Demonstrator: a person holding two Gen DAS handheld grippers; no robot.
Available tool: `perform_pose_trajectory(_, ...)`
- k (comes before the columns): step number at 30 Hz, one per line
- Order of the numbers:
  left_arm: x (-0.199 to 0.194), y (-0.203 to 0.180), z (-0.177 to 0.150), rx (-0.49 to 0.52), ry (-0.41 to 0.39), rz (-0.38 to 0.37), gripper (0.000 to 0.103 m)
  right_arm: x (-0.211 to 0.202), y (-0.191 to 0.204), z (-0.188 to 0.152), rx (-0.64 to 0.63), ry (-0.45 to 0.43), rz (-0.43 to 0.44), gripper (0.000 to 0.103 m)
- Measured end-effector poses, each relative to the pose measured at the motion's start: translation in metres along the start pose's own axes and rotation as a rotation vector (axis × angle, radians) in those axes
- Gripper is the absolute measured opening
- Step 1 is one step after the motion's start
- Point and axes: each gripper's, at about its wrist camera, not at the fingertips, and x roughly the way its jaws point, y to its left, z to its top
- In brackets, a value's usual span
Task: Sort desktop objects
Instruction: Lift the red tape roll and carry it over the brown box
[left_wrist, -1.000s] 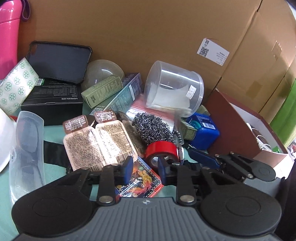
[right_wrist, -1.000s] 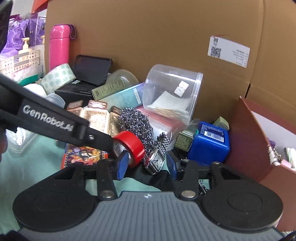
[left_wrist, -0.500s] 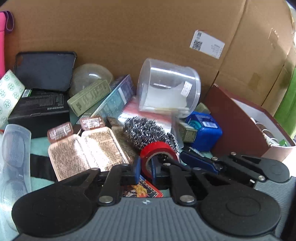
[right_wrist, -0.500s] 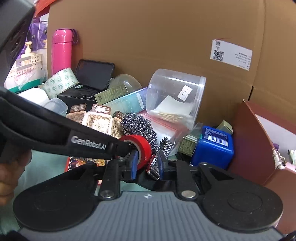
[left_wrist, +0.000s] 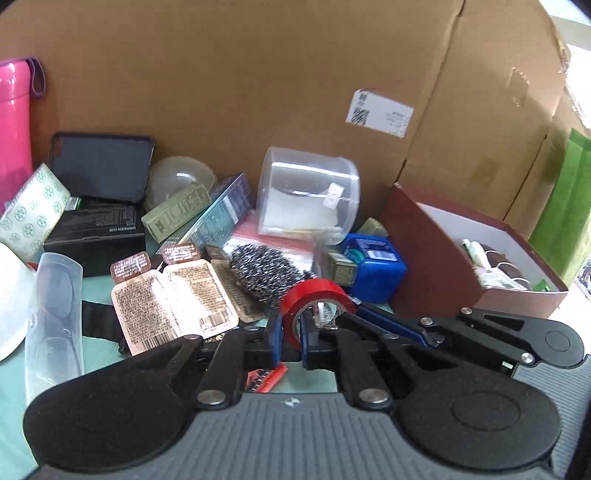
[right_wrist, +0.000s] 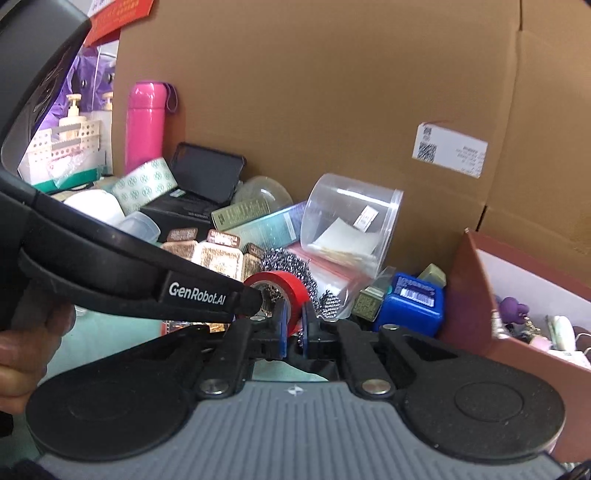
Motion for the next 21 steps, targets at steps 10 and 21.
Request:
perform_pose_trajectory(10, -0.025, -0.039, 0.006, 0.075, -0.058, -0.034, 0.008, -0.044, -0.017, 0.003, 0.019, -0.072, -0.061, 0.005)
perform_pose_trajectory(21, -0.022, -0.097, 0.019, 0.186, -0.095, -0.120, 0.008, -0.079, -0.059, -0.001, 0.071, -0.129, -0.182, 0.006)
